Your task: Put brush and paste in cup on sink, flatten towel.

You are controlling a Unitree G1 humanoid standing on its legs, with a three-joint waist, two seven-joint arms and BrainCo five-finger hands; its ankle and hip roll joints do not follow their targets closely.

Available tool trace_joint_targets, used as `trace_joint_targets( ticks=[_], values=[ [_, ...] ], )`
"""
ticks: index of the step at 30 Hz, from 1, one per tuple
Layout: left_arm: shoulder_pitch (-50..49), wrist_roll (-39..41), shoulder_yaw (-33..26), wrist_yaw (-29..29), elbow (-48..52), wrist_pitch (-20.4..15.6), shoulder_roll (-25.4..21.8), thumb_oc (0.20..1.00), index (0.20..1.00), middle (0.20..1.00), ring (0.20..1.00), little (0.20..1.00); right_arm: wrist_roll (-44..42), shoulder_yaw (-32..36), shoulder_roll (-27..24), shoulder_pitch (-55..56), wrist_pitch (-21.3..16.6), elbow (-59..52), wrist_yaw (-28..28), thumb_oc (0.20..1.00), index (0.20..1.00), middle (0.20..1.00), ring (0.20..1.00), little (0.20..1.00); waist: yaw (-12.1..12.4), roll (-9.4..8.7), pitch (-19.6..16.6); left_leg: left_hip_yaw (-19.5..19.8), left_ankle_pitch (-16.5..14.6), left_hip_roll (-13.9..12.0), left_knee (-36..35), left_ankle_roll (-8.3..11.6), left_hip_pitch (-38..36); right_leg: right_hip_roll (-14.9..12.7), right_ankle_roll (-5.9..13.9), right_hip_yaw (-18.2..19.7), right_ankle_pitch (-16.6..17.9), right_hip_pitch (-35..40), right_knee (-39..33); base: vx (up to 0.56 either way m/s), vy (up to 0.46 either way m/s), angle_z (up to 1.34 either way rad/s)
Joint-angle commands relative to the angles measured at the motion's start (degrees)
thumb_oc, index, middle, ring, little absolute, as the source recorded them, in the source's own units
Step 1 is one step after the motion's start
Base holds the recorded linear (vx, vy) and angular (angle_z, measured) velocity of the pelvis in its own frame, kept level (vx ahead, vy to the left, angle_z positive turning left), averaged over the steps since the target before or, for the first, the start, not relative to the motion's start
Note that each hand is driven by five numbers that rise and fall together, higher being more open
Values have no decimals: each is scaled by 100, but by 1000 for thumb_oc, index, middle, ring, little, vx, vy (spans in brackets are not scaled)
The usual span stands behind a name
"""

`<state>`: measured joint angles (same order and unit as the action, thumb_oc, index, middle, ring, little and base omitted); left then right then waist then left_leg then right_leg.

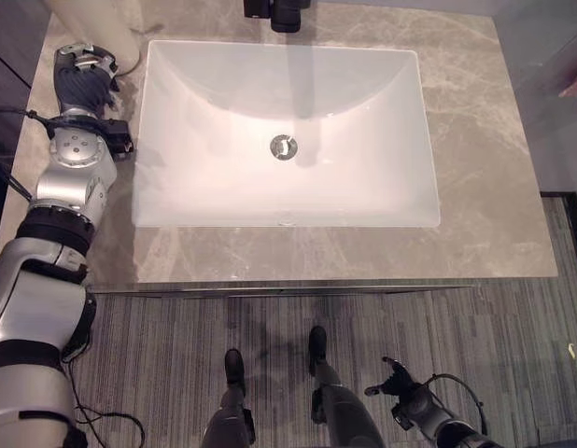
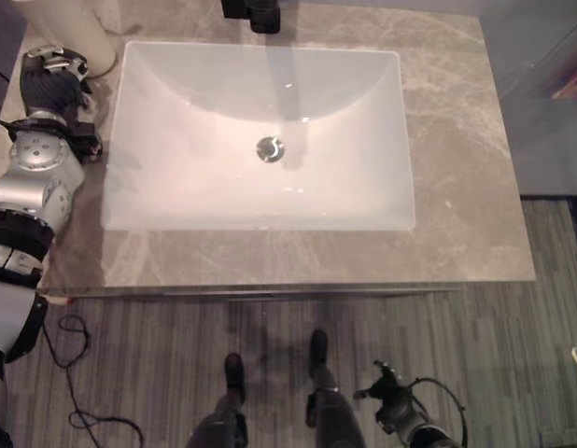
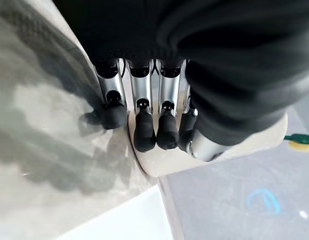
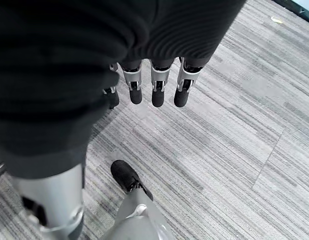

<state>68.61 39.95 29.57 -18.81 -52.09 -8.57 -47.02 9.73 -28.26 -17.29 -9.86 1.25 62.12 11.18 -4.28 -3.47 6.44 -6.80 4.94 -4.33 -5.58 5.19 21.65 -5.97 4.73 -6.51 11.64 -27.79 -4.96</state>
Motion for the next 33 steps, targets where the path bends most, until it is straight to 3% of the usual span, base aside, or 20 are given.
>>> trace_joint_targets(
  ticks=[1, 4, 12, 13, 17, 24, 28, 31, 32, 33],
  values=[
    [641, -102, -29, -87, -333, -111, -323, 200, 200, 200, 200, 200, -230, 11, -113, -173, -15, 118, 90, 1000, 1000, 1000, 1000, 1000, -33, 134, 270, 560, 247, -118, 58, 98, 321, -490, 758, 38, -244, 666, -4, 0, 0, 0],
    [479, -65, -147, -108, -166, -152, -259, 200, 200, 200, 200, 200, -223, 11, -94, -150, -12, 145, 101, 1000, 1000, 1000, 1000, 1000, -12, 122, 257, 579, 218, -99, 58, 78, 290, -494, 757, 32, -263, 700, -4, 22, -1, 0],
    [-1196, -158, -853, -2, 1906, -455, -240, 200, 200, 200, 200, 200, -126, 256, -114, 125, 5, 90, 3, 1000, 1000, 1000, 1000, 1000, 89, -34, 48, 564, -18, -71, 58, 30, -275, -487, 678, -95, -407, 1298, -4, 83, -1, -1],
    [-2052, -551, -1271, 63, 2783, -540, -458, 200, 200, 200, 200, 200, -44, 439, -113, 329, 0, 66, -102, 1000, 1000, 1000, 1000, 1000, 167, -154, -62, 555, -143, -42, 58, -6, -585, -467, 658, -139, -461, 1587, -4, 120, 5, 4],
    [-3213, -1048, -2016, 134, 3752, -612, -628, 200, 200, 200, 200, 200, 7, 665, -113, 571, -27, 55, -217, 1000, 1000, 1000, 1000, 1000, 236, -262, -165, 530, -288, 1, 58, -47, -959, -475, 660, -169, -531, 1960, -4, 115, 34, 6],
    [-5091, -1410, -3221, 482, 4852, -640, -348, 200, 200, 200, 200, 200, 96, 1131, -99, 1024, -29, 54, -431, 1000, 1000, 1000, 1000, 1000, 300, -382, -387, 484, -591, 131, 58, -231, -1633, -568, 709, -103, -505, 2430, 298, 91, 111, 8],
    [-5972, -1604, -3641, 855, 5315, -577, -155, 200, 200, 200, 200, 200, 136, 1496, -200, 1240, -28, 90, -565, 1000, 1000, 1000, 1000, 1000, 342, -383, -499, 518, -669, 403, 58, -433, -1927, -777, 810, 77, 8, 2642, 539, 16, 180, -1],
    [-6249, -1676, -3786, 982, 5436, -570, -118, 200, 200, 200, 200, 200, 141, 1583, -224, 1283, -35, 116, -597, 1000, 1000, 1000, 1000, 1000, 360, -384, -575, 518, -698, 494, 58, -474, -1948, -868, 868, 77, 181, 2682, 486, -19, 143, -3],
    [-6490, -1697, -3954, 1085, 5607, -590, -148, 200, 200, 200, 200, 200, 176, 1653, -272, 1231, -25, 129, -621, 1000, 1000, 1000, 1000, 1000, 389, -358, -560, 509, -689, 609, 61, -532, -1927, -986, 900, 88, 471, 2622, 521, -92, 195, -10],
    [-6586, -1740, -4025, 1121, 5618, -597, -149, 200, 200, 200, 200, 200, 189, 1658, -294, 1192, -36, 161, -625, 1000, 1000, 1000, 1000, 1000, 413, -311, -521, 468, -675, 610, 78, -552, -1913, -972, 873, 36, 405, 2563, 578, -128, 274, -9]
  ],
)
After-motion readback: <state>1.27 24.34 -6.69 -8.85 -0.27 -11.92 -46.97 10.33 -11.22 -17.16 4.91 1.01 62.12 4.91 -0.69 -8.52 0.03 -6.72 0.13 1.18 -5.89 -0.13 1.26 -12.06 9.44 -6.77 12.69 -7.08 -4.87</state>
